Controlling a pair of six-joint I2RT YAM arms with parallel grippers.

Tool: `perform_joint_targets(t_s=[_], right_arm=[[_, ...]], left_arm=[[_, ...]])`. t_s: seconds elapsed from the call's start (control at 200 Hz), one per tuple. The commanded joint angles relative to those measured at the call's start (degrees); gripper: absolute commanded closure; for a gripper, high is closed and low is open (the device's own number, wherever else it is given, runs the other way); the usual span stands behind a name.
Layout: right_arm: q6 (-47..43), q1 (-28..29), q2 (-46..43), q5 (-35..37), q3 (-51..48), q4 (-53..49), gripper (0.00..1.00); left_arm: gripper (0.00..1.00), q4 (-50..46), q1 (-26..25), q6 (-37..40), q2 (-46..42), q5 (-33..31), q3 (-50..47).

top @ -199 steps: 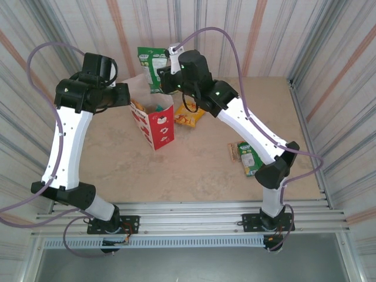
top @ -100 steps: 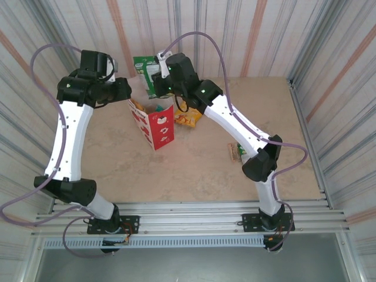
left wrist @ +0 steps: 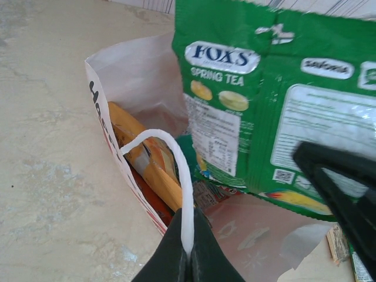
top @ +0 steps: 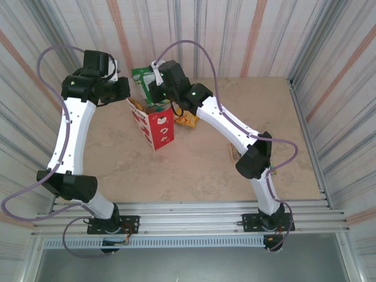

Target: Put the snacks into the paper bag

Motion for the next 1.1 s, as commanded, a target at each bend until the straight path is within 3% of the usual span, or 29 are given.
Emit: perform_joint_targets(t_s=[0.0,0.12,0.2,0.546,0.917,0.957,1.027,1.097], right_arm=[[-0.65,0.85,0.88,-0.68,2.41,0.70,0.96],[0.03,1.39,0.54,0.43,2.45,-0.25,0.65],[0.06,1.58,-0.73,0.88,2.43,-1.06,0.57],[0.62,1.50,-10.89,2.68,-3.65,-3.80,0.55],[9.19,-3.14,-31.19,1.90,-33.09,-3.88,0.54],[10.46,-4.16,-33.42,1.45,-36.62,-3.80,0.54],[12.87,-6.34,-37.32,0.21,-42.62,-3.75,0.54],[15.38,-9.14,-41.38,-2.23,-48.34,-3.67,0.54]], left_arm=[[1.00,0.41,0.34,0.60,-0.82,1.40,-0.82],[1.00,0.89,0.35,0.40,-1.31,1.41,-1.33],[1.00,1.08,0.35,0.64,-1.46,1.39,-1.66],[1.00,0.46,0.36,1.94,-1.27,0.85,-2.44],[0.93,0.61,0.35,2.19,-3.98,0.71,-5.10],[0.86,0.54,0.39,2.32,-4.15,0.60,-5.42],[0.62,-0.12,0.34,2.33,-4.44,0.36,-5.31],[0.56,-0.82,-0.09,2.30,-5.08,0.06,-4.78]])
